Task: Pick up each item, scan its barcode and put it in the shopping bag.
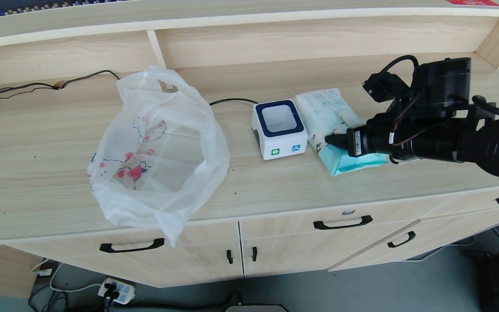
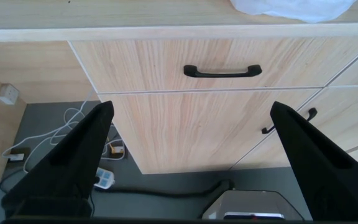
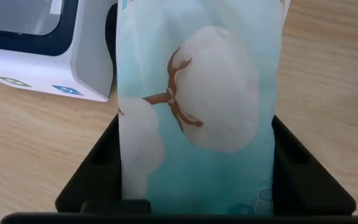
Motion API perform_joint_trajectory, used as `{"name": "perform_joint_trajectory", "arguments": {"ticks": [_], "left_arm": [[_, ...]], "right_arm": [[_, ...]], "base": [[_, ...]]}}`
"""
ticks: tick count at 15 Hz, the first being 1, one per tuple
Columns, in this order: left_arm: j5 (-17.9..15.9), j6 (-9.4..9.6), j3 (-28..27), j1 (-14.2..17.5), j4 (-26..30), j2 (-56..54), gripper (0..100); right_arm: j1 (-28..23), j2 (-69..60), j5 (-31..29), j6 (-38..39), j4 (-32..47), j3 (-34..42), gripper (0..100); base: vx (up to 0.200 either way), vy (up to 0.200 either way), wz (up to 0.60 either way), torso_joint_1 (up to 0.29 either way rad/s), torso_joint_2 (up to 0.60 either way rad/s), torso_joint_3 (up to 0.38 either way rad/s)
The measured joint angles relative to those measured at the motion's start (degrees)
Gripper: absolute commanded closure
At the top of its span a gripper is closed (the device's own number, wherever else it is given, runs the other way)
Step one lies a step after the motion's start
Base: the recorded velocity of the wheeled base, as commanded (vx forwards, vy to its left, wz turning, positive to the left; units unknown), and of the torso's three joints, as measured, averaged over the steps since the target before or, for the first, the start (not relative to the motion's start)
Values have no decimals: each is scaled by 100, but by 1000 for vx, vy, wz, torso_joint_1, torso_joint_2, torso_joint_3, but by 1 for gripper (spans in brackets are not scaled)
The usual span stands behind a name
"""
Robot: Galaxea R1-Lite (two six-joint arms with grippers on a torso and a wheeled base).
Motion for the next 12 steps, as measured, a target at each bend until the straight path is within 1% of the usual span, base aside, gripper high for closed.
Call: {"name": "perform_joint_trajectory", "arguments": {"ticks": [5, 9, 11, 12], "left_arm": [[0, 9, 0, -4, 6, 0, 0], [0, 15, 0, -4, 17, 0, 0], [0, 15, 0, 0, 22, 0, 0], [0, 17, 0, 0, 24, 0, 0]], "right_arm": [[-20, -672, -7, 46, -16, 733, 100], [63, -1323, 30, 720, -21, 852, 100], [156, -1719, 50, 824, -11, 981, 100], [300, -1990, 60, 835, -13, 1139, 100]], "base": [[0, 0, 0, 0, 0, 0], [0, 0, 0, 0, 0, 0], [0, 0, 0, 0, 0, 0], [0, 0, 0, 0, 0, 0]]}}
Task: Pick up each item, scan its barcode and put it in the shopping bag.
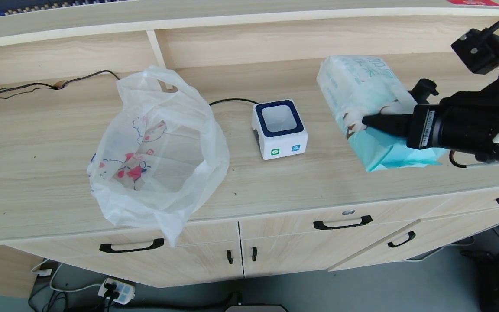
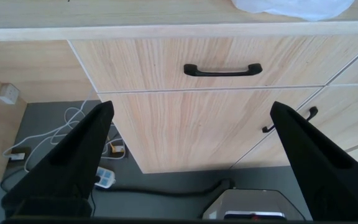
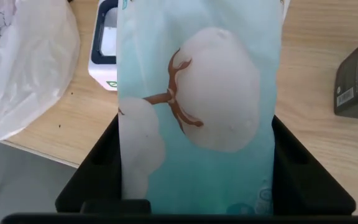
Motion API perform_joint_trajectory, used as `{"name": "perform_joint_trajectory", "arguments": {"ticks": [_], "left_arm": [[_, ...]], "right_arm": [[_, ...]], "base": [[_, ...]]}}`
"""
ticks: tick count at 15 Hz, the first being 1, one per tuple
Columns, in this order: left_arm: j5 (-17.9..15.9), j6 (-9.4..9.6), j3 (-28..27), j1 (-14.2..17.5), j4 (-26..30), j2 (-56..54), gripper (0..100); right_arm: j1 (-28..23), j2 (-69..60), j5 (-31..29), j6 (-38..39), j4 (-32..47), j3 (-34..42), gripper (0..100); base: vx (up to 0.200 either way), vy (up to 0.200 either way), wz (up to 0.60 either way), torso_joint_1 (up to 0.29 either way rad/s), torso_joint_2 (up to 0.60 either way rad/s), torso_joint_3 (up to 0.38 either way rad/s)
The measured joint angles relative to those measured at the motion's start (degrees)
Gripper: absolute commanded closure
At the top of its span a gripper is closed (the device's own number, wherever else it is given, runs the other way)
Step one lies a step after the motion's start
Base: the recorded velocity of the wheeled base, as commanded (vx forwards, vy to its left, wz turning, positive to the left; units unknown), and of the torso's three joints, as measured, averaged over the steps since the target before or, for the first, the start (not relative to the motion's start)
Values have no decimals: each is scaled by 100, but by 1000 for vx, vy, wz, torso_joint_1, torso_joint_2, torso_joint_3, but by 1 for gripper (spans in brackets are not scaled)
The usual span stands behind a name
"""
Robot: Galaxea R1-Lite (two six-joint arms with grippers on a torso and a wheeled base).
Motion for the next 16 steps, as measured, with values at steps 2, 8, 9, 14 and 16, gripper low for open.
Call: {"name": "perform_joint_trajectory", "arguments": {"ticks": [2, 8, 9, 14, 16], "left_arm": [[0, 2, 0, -4, 4, 0, 0], [2, -9, 0, 0, 0, 0, 0], [0, -9, 0, 0, 0, 0, 0], [0, -5, 0, -4, 0, 0, 0], [0, 5, 0, -2, 2, 0, 0]], "right_arm": [[297, -494, -62, 12, -5, 397, 100], [1515, -2018, -256, 1640, -947, 2798, 100], [1808, -2105, -256, 2294, -1204, 2955, 100], [3241, -2197, 145, 5105, -1637, 2756, 100], [3324, -2164, 362, 6159, -1651, 2610, 100]], "base": [[0, 0, 0, 0, 0, 0], [0, 0, 0, 0, 0, 0], [0, 0, 0, 0, 0, 0], [0, 0, 0, 0, 0, 0], [0, 0, 0, 0, 0, 0]]}}
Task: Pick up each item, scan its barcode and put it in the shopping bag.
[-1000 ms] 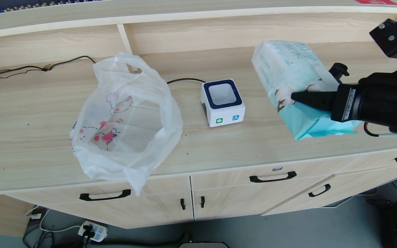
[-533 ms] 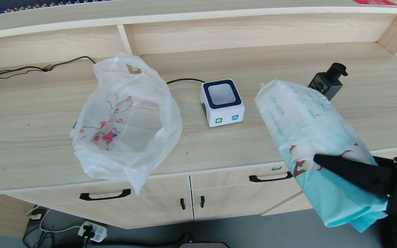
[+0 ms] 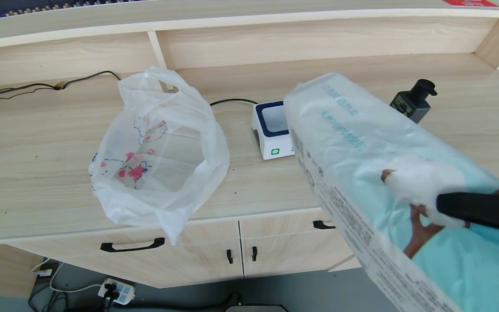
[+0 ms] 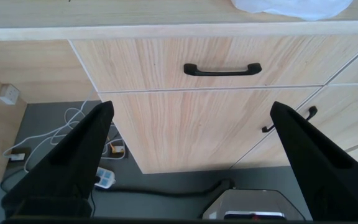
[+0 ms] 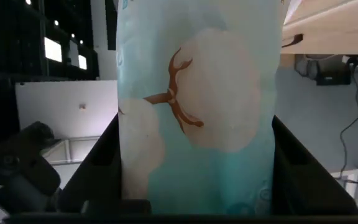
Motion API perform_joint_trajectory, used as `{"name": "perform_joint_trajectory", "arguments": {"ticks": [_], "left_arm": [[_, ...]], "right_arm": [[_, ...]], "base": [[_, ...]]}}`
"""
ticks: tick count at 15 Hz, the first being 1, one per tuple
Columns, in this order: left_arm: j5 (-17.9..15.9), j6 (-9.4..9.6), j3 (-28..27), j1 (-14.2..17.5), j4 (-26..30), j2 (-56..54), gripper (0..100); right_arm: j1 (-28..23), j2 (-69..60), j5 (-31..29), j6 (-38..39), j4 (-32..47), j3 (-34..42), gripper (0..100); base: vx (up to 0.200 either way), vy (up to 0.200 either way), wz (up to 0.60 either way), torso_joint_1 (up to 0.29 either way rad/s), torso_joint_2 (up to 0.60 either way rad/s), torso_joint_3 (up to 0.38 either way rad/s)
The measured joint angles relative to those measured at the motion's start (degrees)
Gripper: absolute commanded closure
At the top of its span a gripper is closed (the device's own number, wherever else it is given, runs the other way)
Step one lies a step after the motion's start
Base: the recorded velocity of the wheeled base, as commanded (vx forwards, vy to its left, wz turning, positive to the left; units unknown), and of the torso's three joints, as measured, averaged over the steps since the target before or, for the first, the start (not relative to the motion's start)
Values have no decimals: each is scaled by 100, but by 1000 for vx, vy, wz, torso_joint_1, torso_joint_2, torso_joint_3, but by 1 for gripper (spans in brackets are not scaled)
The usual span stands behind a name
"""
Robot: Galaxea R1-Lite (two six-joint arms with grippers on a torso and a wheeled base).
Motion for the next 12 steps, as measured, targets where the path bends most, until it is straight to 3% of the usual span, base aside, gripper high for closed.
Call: {"name": "perform_joint_trajectory", "arguments": {"ticks": [2, 6, 8, 12], "left_arm": [[0, -5, 0, 2, -2, 0, 0], [2, -5, 0, -1, 0, 0, 0], [0, -5, 0, -1, 0, 0, 0], [0, -5, 0, 2, 0, 0, 0]], "right_arm": [[-77, 74, 244, 1211, -119, -247, 100], [-499, 383, 774, 1829, -344, -419, 100], [-656, 344, 1440, 2562, -377, -377, 100], [-780, -185, 1763, 3868, -996, 215, 100]], "base": [[0, 0, 0, 0, 0, 0], [0, 0, 0, 0, 0, 0], [0, 0, 0, 0, 0, 0], [0, 0, 0, 0, 0, 0]]}}
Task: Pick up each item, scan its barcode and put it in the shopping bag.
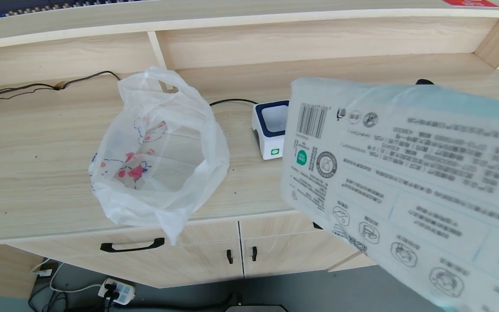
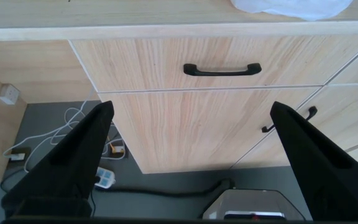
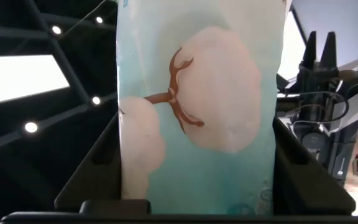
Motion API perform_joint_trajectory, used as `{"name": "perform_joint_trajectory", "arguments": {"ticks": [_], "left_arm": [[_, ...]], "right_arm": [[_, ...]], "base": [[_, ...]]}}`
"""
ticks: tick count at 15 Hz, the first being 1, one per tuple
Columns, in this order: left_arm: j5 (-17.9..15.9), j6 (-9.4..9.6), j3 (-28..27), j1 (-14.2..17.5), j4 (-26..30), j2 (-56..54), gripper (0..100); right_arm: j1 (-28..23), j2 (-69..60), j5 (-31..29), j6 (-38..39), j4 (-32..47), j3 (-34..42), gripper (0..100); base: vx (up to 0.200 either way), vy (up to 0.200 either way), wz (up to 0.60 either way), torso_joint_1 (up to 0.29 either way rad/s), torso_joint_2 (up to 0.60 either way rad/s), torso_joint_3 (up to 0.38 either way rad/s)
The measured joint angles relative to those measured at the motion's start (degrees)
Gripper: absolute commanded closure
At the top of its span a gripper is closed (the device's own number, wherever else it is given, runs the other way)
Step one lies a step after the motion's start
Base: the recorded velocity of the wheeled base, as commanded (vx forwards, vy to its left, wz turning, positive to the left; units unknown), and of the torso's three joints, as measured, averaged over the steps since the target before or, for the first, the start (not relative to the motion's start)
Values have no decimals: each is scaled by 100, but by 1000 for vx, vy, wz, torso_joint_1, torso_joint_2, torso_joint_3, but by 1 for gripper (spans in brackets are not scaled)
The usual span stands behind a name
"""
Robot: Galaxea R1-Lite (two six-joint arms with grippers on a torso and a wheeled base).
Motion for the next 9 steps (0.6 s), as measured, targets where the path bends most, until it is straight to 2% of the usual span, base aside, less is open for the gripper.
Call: {"name": "perform_joint_trajectory", "arguments": {"ticks": [4, 9], "left_arm": [[0, 9, 0, -4, 1, 0, 0], [0, 9, 0, 0, 0, 0, 0]], "right_arm": [[-118, -322, 20, 635, -545, 386, 100], [-94, -306, 20, 740, -1125, 500, 100]], "base": [[0, 0, 0, 0, 0, 0], [0, 0, 0, 0, 0, 0]]}}
